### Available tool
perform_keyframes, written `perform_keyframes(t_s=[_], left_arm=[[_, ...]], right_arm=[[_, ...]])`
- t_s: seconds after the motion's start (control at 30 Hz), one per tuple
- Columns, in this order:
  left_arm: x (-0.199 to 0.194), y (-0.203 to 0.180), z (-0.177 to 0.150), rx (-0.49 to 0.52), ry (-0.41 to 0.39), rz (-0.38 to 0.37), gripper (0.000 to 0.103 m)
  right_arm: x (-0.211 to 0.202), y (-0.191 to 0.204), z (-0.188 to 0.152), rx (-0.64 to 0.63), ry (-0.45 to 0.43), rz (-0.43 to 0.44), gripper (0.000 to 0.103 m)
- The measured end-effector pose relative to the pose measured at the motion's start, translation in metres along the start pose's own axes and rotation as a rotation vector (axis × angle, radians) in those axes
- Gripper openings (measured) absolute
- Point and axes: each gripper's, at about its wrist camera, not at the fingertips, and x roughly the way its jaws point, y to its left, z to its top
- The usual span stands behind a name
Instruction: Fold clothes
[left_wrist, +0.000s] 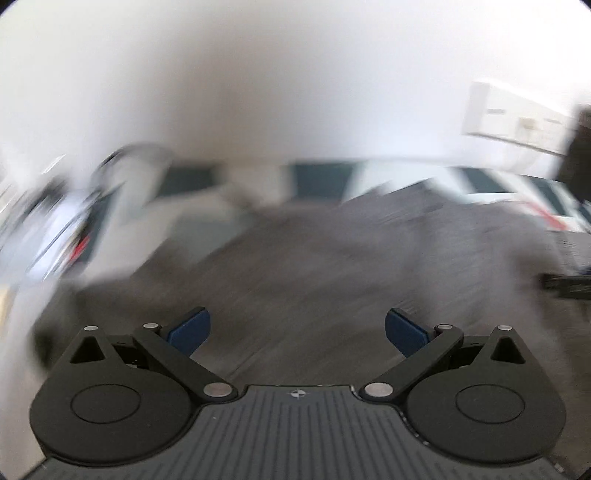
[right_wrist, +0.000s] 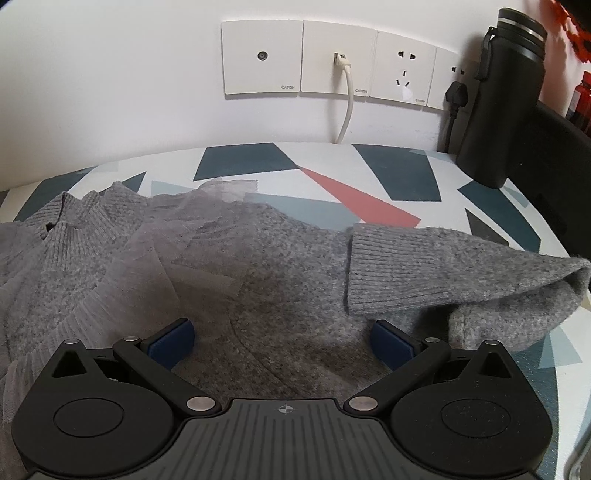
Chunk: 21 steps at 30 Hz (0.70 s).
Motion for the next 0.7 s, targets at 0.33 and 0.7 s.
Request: perform_keyframes(t_s=[0.33,0.7], left_arm=[[0.082,-0.063,0.020,0.158,0.037,0.020,0.103],[0.016,0.047,-0.042,-0.165,0.088,0.312,0.102]], right_arm=[[0.002,0.002,0.000,0.015,-0.019,0.000,0.102],[0.004,0.002,0.001,0.013,-0.030,0.007,0.102]])
